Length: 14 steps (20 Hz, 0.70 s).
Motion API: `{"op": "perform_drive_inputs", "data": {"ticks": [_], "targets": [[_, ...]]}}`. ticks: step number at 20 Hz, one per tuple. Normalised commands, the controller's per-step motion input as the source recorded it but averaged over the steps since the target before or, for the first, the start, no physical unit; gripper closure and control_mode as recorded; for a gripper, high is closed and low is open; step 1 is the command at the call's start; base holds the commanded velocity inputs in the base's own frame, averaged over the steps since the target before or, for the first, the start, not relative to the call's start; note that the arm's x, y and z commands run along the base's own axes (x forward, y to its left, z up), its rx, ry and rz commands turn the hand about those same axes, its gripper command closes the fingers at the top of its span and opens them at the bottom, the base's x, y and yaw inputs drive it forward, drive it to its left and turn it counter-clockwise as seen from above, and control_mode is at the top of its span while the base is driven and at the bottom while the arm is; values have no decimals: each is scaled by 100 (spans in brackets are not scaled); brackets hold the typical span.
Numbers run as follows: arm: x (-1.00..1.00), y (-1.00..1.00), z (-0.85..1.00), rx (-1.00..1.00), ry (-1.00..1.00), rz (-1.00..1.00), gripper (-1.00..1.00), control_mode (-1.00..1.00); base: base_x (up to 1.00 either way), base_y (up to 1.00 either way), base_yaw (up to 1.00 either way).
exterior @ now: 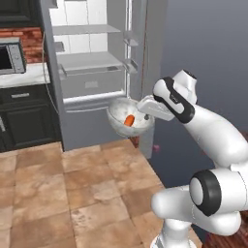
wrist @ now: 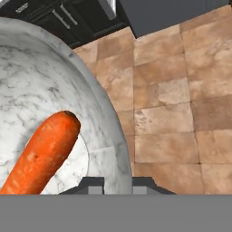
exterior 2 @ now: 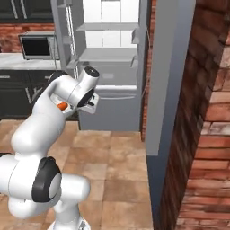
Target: Move the mug from next to the sink to the open cabinet. Then, move the bowl with the carrot to the fridge to clear the area for faucet cleaning.
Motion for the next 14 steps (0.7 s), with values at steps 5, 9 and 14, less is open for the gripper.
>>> {"op": "perform_drive_inputs", "data": {"ticks": [5, 9, 14], "targets": [[0, 0, 0, 0, 0, 0, 100, 100, 100, 27, -2], [0, 0, 0, 0, 0, 0, 100, 100, 100, 0, -4], [0, 0, 0, 0, 0, 0, 100, 100, 100, 1, -4]]}}
